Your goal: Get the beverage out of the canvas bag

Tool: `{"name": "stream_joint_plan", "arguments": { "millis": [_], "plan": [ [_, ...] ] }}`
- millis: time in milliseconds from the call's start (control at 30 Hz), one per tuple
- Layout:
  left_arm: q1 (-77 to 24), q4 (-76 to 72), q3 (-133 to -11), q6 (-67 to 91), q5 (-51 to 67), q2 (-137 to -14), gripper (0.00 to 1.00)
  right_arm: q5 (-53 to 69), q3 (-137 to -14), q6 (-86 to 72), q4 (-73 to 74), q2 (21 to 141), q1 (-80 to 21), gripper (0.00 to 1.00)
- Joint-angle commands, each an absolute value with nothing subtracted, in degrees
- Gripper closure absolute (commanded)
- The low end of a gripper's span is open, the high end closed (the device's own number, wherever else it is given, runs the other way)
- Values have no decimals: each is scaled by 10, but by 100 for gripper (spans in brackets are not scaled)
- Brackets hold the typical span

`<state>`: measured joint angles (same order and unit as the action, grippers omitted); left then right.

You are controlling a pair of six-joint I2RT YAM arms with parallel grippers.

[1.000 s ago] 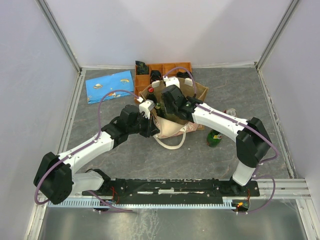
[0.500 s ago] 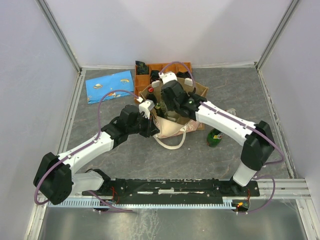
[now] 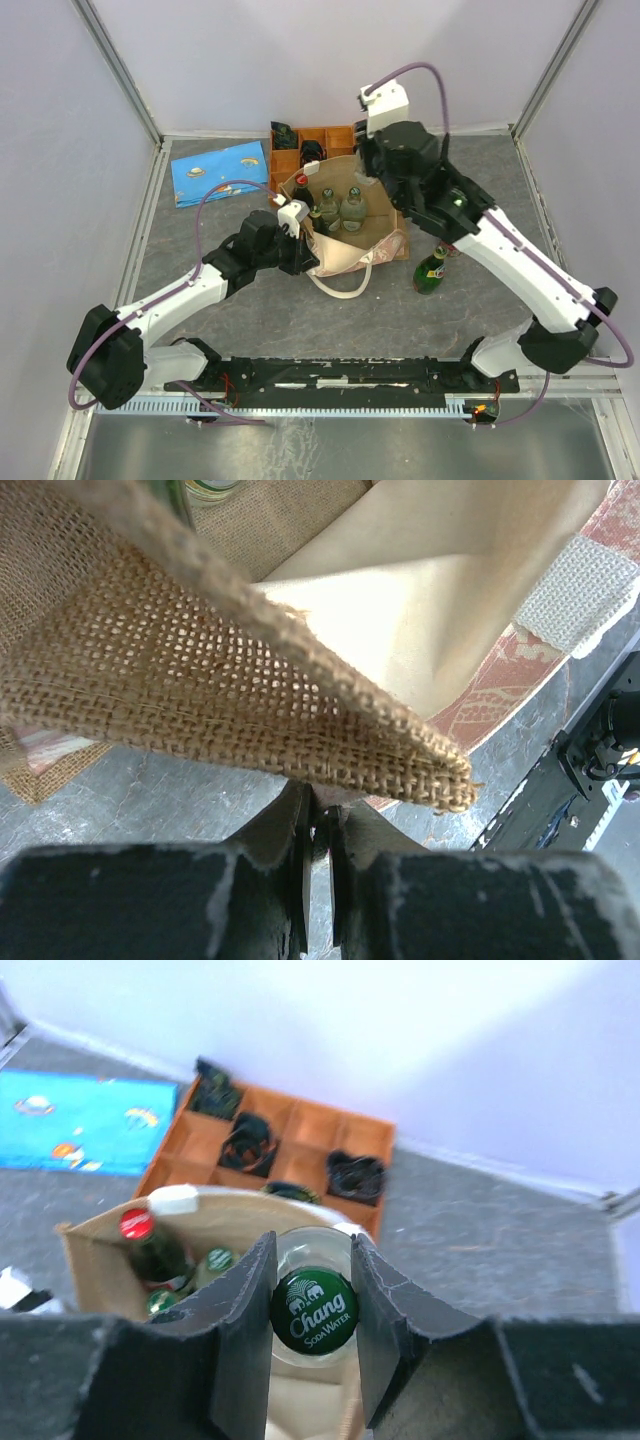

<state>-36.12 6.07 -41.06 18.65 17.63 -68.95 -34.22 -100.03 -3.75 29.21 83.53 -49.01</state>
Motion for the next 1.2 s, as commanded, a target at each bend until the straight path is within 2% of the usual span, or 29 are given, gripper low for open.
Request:
{"name": "stream_joint_plan", "arguments": {
  "millis": [0, 133, 300, 467, 767, 1167],
  "plan": [
    [-363, 89, -392, 210, 174, -698, 97, -468, -1059, 65, 195, 778, -489, 100],
    [-363, 86, -391, 211, 176, -700, 97, -545, -1043, 104, 168, 763, -480, 100],
    [-363, 85, -396, 209, 181, -708, 97, -556, -1004, 61, 181, 731, -414, 100],
    [-363, 85, -401, 206, 184, -714, 97, -505, -967, -22, 233, 704, -308, 100],
    [-363, 84, -404, 204, 184, -723, 97, -363, -852, -133, 238, 699, -203, 100],
    [-363, 84, -403, 205, 181, -724, 97, -237, -680, -129, 85, 719, -191, 100]
  ]
}}
